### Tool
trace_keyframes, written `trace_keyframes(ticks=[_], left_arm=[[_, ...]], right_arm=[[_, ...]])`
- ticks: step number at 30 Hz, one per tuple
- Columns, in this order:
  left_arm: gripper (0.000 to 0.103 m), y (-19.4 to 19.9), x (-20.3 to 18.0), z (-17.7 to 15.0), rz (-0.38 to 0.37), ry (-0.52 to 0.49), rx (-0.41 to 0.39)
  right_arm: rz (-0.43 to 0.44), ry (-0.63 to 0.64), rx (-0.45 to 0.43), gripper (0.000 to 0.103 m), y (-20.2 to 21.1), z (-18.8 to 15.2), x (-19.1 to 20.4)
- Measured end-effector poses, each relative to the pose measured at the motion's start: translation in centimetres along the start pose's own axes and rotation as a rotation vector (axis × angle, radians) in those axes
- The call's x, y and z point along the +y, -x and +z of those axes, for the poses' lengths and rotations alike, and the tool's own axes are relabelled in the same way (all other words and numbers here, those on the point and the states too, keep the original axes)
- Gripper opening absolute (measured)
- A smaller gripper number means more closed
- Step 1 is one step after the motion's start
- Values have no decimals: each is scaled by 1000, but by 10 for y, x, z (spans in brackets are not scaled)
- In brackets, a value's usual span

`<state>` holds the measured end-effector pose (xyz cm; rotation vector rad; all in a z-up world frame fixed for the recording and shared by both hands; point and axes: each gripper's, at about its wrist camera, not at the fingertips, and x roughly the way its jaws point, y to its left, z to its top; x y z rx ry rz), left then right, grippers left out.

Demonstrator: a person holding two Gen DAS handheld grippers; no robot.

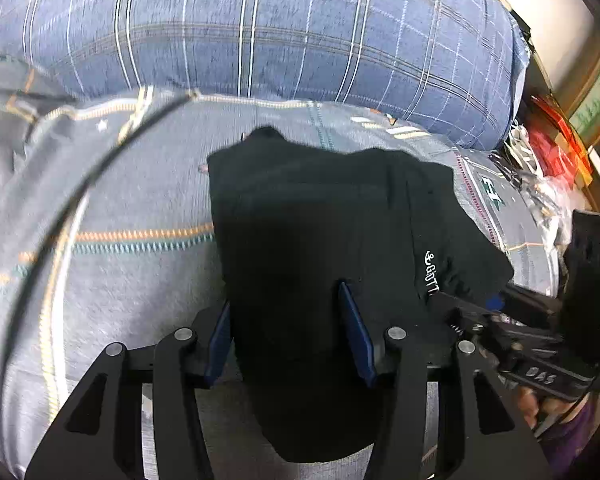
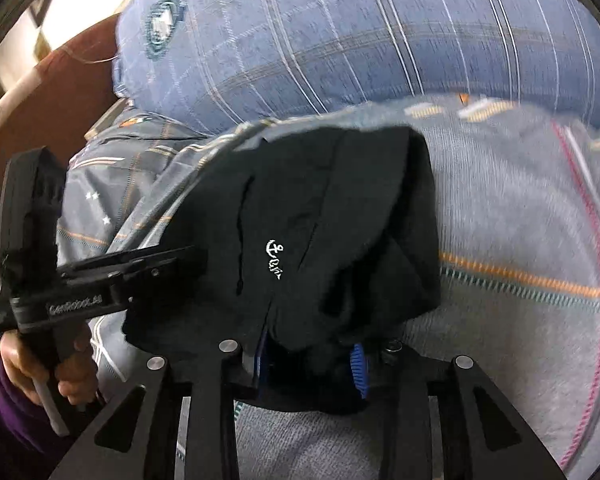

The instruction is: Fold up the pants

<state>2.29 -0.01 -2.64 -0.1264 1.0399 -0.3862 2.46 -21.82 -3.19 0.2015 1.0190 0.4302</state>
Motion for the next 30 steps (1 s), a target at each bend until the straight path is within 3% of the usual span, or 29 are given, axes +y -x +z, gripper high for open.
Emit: trace_keyframes(ticks=[3, 5, 7, 10, 12, 14, 18, 21, 24, 26, 30], left_arm=[[50, 6, 0, 1, 37, -13, -29], [50, 16, -3, 4, 73, -41, -91], [50, 28, -9, 7, 116, -77, -169], [51, 39, -15, 10, 106, -101, -270], [54, 34, -16, 13, 101, -117, -288], [54, 22, -18, 14, 117, -137, -258], [54, 5, -13, 12, 119, -126, -197], [54, -2, -13, 10, 131, -137, -172], [56, -12, -8, 10, 120, -122, -134], [63, -16, -5, 10, 119, -106, -120], [84, -24, 0, 8, 152, -96, -117]], right_arm=[[11, -6, -9, 39, 12, 2, -7], [-5, -6, -65, 41, 27, 7, -13], [-28, 13, -162, 48, 46, 10, -11], [-82, 31, -340, 56, 70, 13, -6], [-106, 63, -431, 56, 82, 14, 1], [-89, 63, -474, 56, 81, 20, 7], [-149, 102, -440, 52, 52, 36, 18], [-192, 67, -348, 37, 16, 45, 9], [-180, -19, -245, 37, -13, 44, -13], [-161, -39, -183, 38, -29, 40, -20], [-231, 32, -180, 38, -37, 32, -8]])
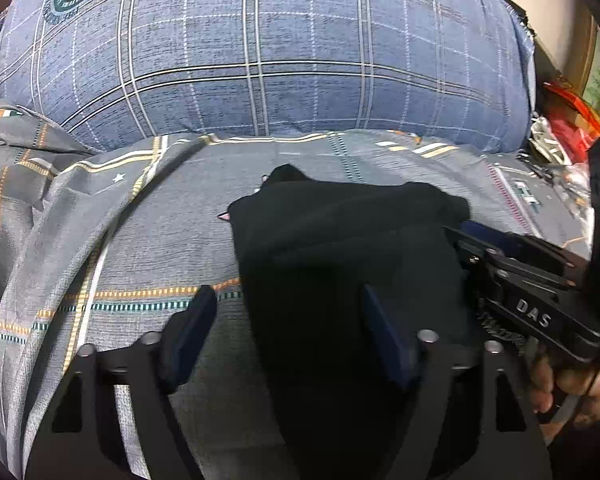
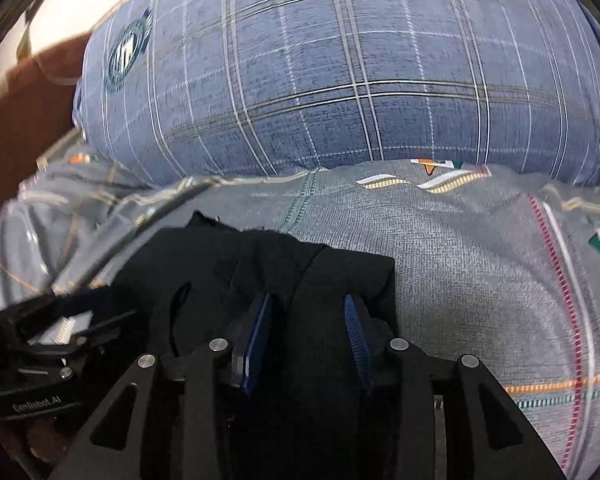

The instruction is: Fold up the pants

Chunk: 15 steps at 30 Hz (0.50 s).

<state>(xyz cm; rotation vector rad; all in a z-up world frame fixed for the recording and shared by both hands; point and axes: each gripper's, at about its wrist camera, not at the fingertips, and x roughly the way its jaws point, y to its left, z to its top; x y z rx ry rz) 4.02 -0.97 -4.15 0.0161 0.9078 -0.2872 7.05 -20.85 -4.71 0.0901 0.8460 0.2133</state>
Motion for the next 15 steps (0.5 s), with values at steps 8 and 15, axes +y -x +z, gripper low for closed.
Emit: trace_keyframes(ticks=[8, 15], left_arm=[[91, 1, -6, -2, 77, -40, -32], [90, 32, 7, -6, 37, 45, -56]], right_arm=[[-69, 34, -17, 53, 0, -6, 2], [-127, -66, -28, 71, 17, -6, -9]])
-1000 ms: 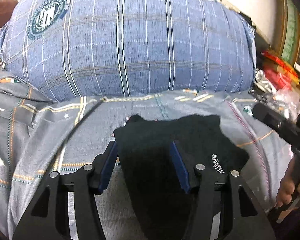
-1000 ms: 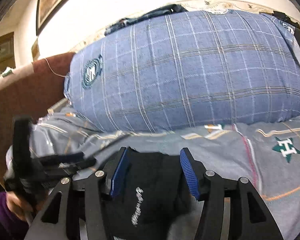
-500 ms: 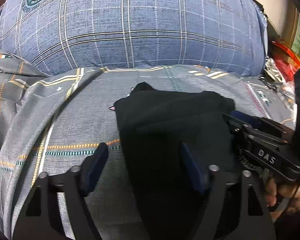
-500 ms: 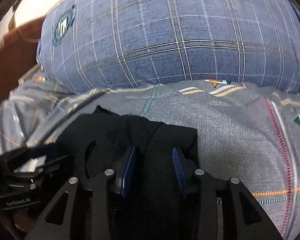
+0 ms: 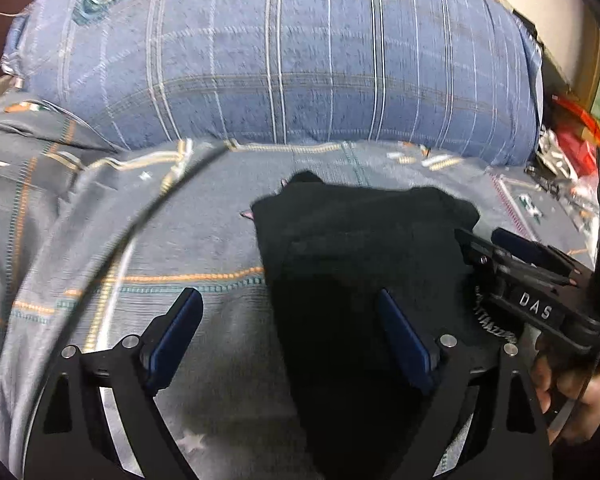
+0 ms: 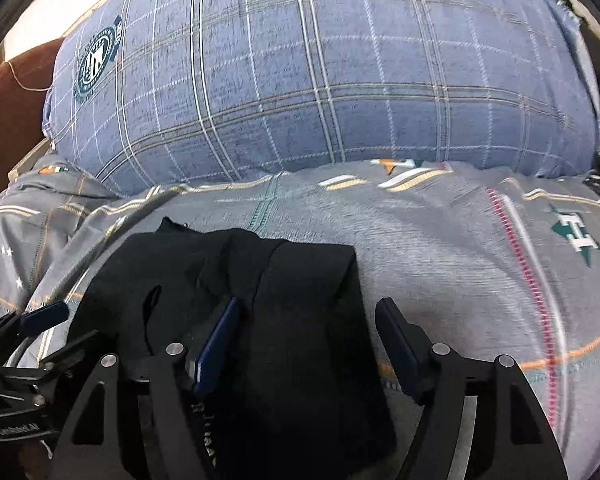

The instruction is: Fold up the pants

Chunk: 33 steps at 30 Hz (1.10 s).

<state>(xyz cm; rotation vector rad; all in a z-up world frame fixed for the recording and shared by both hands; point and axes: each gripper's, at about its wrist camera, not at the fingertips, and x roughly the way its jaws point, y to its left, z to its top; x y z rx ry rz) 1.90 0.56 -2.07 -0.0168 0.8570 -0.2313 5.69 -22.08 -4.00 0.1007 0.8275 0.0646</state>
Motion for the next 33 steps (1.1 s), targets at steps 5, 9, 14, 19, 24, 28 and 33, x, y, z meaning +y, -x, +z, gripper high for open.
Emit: trace_keyframes(ticks=[5, 9, 14, 19, 24, 28, 33], left_arm=[[90, 43, 7, -5, 34, -5, -125], [90, 70, 17, -13, 90, -5, -193], [92, 80, 27, -27, 179, -32, -229], [92, 71, 31, -28, 181, -17, -199], [92, 65, 26, -32, 183, -43, -207], [92, 57, 17, -34, 192, -80, -191], [92, 48, 5, -36, 182, -128, -168]], right_arm=[[-36, 51, -53, 71, 32, -5, 12], [-61, 94, -88, 71, 55, -8, 30], [-65, 141, -108, 71, 80, -21, 53], [-84, 187, -83, 72, 90, -40, 64], [-101, 189, -85, 72, 91, -45, 62], [-104, 180, -77, 72, 86, -43, 58], [-124, 194, -65, 72, 78, -43, 54]])
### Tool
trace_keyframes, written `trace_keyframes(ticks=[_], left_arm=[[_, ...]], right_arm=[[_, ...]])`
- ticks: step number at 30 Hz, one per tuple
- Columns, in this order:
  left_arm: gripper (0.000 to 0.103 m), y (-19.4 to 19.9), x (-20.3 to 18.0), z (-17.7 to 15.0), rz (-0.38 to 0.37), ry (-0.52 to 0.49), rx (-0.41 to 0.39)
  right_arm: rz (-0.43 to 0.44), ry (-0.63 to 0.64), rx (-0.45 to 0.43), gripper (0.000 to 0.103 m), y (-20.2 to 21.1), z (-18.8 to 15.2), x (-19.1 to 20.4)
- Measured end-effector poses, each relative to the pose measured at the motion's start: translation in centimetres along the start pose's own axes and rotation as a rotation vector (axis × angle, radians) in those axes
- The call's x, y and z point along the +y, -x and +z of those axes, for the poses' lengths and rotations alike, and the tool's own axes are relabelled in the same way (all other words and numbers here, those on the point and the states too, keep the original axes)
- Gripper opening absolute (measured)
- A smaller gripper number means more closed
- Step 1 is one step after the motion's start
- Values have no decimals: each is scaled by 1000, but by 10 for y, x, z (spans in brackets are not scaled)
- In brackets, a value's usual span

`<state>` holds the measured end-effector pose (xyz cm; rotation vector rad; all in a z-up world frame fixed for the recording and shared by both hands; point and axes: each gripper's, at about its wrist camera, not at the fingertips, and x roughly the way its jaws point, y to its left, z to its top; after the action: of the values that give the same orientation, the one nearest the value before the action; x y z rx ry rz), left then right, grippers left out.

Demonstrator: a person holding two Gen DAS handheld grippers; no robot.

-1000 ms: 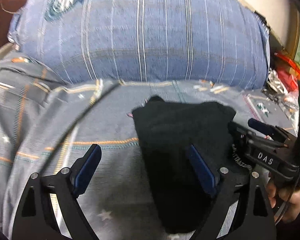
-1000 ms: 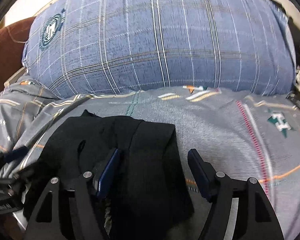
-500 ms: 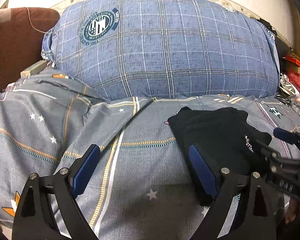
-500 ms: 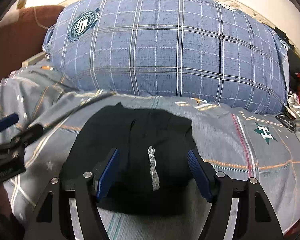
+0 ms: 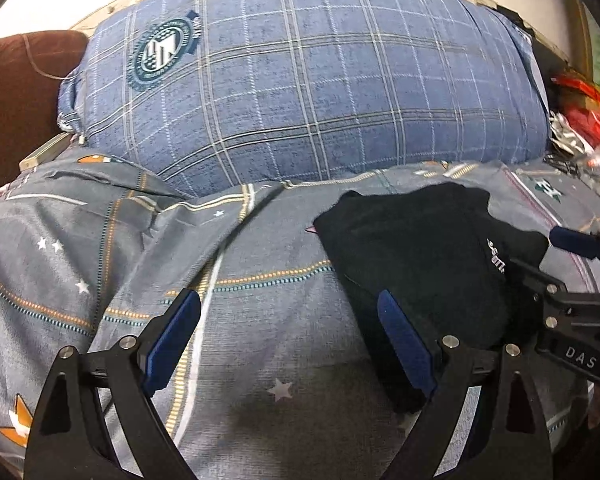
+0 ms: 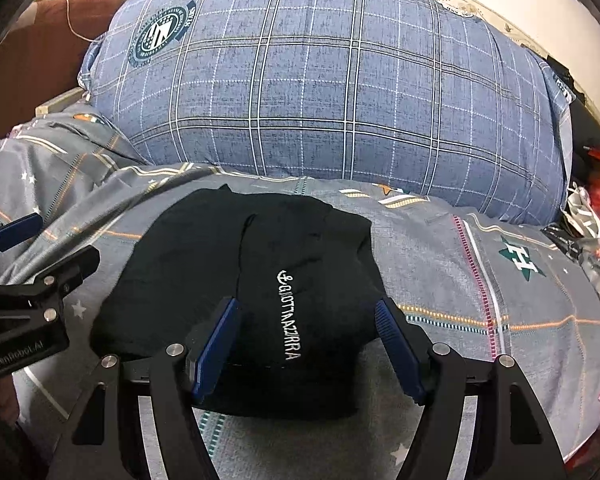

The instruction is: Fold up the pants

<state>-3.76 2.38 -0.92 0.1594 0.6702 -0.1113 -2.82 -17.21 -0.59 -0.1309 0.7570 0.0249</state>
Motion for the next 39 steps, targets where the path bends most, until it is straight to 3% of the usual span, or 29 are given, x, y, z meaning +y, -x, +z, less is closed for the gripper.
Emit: trace_keyframes(ticks=[11, 39], left_arm=[[92, 3, -14, -1, -30, -53, 1], [92, -1, -7, -1, -36, -4, 29]], right_arm=[[-10, -7, 5, 72, -6, 1, -6], [-17, -15, -1, 72, -6, 1, -11]])
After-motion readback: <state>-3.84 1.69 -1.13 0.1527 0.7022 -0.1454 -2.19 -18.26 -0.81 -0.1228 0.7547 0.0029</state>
